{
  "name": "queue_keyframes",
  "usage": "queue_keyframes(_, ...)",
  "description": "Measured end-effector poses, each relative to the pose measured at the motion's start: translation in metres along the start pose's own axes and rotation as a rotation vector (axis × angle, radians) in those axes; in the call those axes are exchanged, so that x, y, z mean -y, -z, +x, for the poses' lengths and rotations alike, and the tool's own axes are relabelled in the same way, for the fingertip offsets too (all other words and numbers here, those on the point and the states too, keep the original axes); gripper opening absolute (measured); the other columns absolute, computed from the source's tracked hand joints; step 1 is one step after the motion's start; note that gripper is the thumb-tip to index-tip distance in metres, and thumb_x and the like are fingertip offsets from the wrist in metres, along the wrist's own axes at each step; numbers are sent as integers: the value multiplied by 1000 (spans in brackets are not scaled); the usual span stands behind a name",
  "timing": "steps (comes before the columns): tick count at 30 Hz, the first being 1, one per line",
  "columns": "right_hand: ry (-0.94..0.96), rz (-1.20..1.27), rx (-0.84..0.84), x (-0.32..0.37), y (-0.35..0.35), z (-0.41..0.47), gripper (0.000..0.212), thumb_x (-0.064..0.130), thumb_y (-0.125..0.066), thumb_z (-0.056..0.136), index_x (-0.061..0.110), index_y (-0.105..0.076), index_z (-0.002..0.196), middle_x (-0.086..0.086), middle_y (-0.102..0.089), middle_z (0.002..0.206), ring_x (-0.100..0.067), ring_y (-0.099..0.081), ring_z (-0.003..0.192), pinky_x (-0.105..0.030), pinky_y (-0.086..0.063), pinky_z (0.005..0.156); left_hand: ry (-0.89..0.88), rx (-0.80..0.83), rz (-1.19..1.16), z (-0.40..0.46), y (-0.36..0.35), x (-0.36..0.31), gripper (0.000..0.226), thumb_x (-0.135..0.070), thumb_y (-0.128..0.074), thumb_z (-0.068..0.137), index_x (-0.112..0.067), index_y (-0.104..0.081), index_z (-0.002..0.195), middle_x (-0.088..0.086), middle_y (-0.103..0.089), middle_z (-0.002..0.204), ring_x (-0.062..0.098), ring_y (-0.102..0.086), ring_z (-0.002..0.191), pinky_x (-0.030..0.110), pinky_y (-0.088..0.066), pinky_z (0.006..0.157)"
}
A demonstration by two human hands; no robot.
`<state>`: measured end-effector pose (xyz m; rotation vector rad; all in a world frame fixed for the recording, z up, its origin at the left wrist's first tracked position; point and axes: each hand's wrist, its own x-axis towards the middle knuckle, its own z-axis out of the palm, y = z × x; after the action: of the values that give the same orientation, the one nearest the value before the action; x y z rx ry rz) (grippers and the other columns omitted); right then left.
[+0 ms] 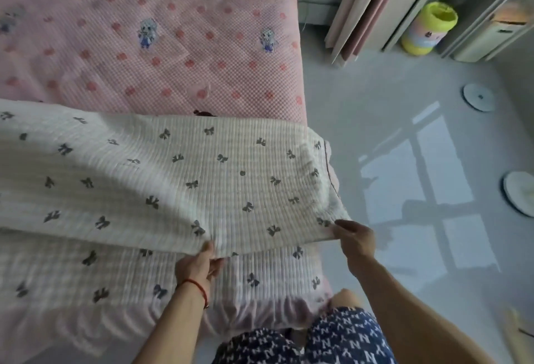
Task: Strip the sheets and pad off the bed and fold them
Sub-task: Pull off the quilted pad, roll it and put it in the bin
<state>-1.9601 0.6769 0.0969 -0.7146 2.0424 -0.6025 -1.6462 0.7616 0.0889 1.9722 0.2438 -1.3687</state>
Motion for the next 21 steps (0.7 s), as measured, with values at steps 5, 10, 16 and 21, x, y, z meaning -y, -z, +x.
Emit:
queue_keyframes(5, -129, 83, 104, -82, 1, -4, 22, 6, -80, 79, 26, -78, 89, 4, -75, 102, -18, -69, 90, -37, -58, 89, 12, -136, 159, -4, 26, 56, 35, -32, -74, 90, 3, -68, 87, 11, -70, 57, 20, -62, 47, 24, -47, 42)
queue_keyframes(10, -416, 237, 128, -165, 9, 17, 29, -8, -59, 92, 1, -63, 119, -19, -66, 113, -33, -68, 95, -45, -62, 81, 120, -78, 48, 28, 28, 97, 25, -30, -54, 103, -11, -61, 89, 11, -72, 94, 16, -63, 69, 28, -55, 52)
queue_keyframes(16, -552, 337, 369, -200, -3, 25, 6, 4, -54, 101, 3, -61, 102, -14, -64, 90, -29, -67, 78, -38, -58, 72, 141, 29, -65, 58, -4, 121, 29, -36, -55, 101, -11, -58, 114, 11, -62, 115, 20, -61, 96, 32, -56, 84)
queue_keyframes(21, -677, 507, 362, -197, -33, 60, 18, 15, -57, 102, 4, -51, 89, -6, -41, 51, -12, -35, 33, -20, -28, 35, 126, 34, -38, 61, -12, 125, 22, -33, -51, 103, -12, -58, 102, 7, -60, 129, 21, -60, 106, 34, -49, 97)
